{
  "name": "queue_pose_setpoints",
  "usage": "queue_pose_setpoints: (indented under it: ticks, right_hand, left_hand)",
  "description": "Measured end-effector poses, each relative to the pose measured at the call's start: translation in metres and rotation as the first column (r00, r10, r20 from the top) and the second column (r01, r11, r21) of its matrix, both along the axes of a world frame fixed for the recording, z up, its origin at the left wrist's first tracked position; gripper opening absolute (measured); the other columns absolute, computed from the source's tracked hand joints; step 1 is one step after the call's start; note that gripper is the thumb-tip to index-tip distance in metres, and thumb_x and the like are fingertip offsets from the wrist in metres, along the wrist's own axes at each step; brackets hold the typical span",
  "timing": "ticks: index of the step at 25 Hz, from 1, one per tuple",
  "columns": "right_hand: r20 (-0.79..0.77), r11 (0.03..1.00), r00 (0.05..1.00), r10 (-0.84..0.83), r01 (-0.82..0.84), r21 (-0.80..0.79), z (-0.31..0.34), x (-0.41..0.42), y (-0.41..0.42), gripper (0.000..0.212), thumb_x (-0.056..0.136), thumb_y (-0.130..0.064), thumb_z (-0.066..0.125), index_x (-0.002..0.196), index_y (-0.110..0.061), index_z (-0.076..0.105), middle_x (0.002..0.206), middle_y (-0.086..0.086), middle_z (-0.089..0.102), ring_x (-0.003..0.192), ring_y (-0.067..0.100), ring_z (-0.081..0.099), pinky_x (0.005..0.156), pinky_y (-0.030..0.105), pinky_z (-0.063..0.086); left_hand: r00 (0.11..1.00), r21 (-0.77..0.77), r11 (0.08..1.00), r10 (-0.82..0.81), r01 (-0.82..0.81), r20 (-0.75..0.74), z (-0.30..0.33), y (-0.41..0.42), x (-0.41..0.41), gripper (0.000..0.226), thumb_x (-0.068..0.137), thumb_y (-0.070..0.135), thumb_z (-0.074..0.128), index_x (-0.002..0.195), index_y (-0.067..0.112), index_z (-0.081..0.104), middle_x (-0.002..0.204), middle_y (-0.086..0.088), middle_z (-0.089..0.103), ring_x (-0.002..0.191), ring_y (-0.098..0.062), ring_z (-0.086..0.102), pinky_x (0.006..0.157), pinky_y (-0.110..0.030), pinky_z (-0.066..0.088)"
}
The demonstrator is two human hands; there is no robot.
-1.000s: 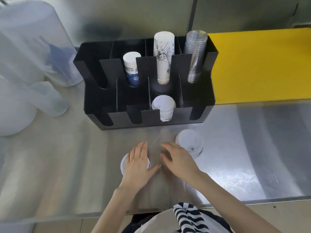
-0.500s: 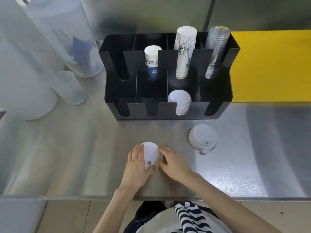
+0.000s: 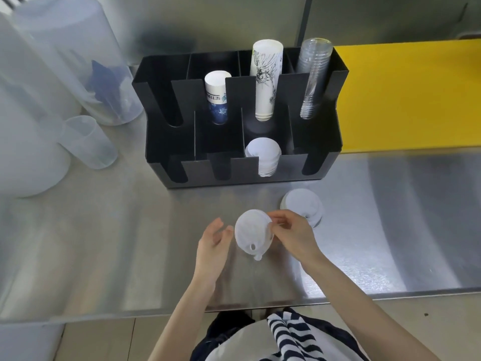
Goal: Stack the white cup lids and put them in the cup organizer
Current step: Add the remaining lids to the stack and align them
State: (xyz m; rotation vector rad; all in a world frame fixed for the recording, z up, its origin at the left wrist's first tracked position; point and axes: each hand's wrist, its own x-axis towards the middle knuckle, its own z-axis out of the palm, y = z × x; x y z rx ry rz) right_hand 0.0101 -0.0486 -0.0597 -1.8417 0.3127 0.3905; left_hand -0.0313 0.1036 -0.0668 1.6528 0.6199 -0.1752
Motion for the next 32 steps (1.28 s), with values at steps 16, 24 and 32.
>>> queue_pose_setpoints:
  ticks: [16, 24, 32]
  right_hand:
    - [0.016, 0.984, 0.99, -0.137, 0.134, 0.117, 0.01, 0.002, -0.041, 0.025, 0.084, -0.001, 0.052, 0.103, -0.014, 0.063, 0.08, 0.001, 0.058, 0.083, 0.022, 0.057, 0.081, 0.032, 0.055]
    - [0.101, 0.972, 0.986, -0.13, 0.147, -0.183, 0.011, 0.021, -0.077, 0.03, 0.084, -0.02, 0.059, 0.113, -0.014, 0.057, 0.102, 0.007, 0.062, 0.088, 0.02, 0.055, 0.078, 0.027, 0.04]
    - [0.036, 0.963, 0.994, -0.102, 0.107, -0.246, -0.003, 0.038, -0.09, 0.032, 0.084, -0.017, 0.058, 0.115, -0.011, 0.056, 0.112, 0.013, 0.065, 0.088, 0.021, 0.055, 0.078, 0.025, 0.038]
  left_hand:
    - [0.996, -0.262, 0.965, -0.027, 0.003, -0.085, 0.0, -0.036, 0.022, 0.024, 0.092, 0.015, 0.048, 0.109, 0.005, 0.061, 0.114, -0.018, 0.065, 0.095, -0.023, 0.062, 0.066, -0.013, 0.057]
    - [0.985, -0.031, 0.986, -0.163, 0.162, -0.056, 0.007, -0.079, 0.059, 0.024, 0.089, 0.022, 0.054, 0.108, 0.011, 0.062, 0.106, -0.005, 0.064, 0.095, -0.018, 0.059, 0.09, -0.036, 0.053]
    - [0.965, 0.262, 0.929, -0.248, 0.262, -0.087, -0.006, -0.097, 0.076, 0.03, 0.09, 0.025, 0.052, 0.117, 0.016, 0.061, 0.105, -0.006, 0.053, 0.104, -0.023, 0.057, 0.087, -0.02, 0.033]
